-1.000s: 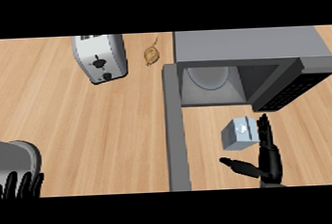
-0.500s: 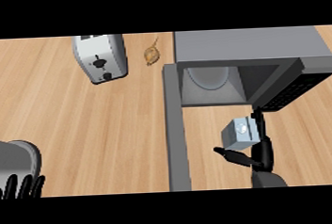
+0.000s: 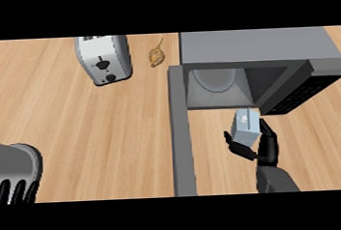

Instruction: Pick up the milk, place it into the microwave and close the microwave

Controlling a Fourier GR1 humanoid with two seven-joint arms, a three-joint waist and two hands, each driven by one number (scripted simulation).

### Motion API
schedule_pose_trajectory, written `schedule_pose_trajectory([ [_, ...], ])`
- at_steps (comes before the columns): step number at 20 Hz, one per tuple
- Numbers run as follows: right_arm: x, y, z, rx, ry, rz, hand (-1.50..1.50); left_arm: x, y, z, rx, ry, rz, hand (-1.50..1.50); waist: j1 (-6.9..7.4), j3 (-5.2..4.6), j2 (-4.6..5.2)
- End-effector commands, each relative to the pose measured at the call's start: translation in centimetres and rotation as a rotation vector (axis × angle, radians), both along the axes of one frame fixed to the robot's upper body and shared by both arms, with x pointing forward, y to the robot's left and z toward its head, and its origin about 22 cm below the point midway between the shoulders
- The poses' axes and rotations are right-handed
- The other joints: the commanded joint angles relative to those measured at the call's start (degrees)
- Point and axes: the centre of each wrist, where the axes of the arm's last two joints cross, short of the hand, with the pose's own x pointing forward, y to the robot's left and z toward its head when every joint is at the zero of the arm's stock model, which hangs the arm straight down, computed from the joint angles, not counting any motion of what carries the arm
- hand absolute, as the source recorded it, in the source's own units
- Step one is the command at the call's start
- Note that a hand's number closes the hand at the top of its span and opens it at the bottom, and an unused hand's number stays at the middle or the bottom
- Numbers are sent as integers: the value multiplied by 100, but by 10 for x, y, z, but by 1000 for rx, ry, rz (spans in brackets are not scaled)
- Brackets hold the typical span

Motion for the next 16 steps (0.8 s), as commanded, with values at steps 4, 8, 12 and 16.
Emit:
schedule_pose_trajectory([
  [4,28,11,13,0,-106,-12,150,-5,-13,0,-22,13,-14,-150,7,5,6],
  [8,33,-34,16,16,-123,67,150,2,-9,0,0,-8,-24,-150,83,15,46],
  [12,35,-26,15,50,-154,155,150,-9,3,-6,-22,-6,-16,-150,88,12,33],
  [16,37,-24,17,51,-162,156,150,-13,9,-6,-4,9,-6,-150,21,5,10],
])
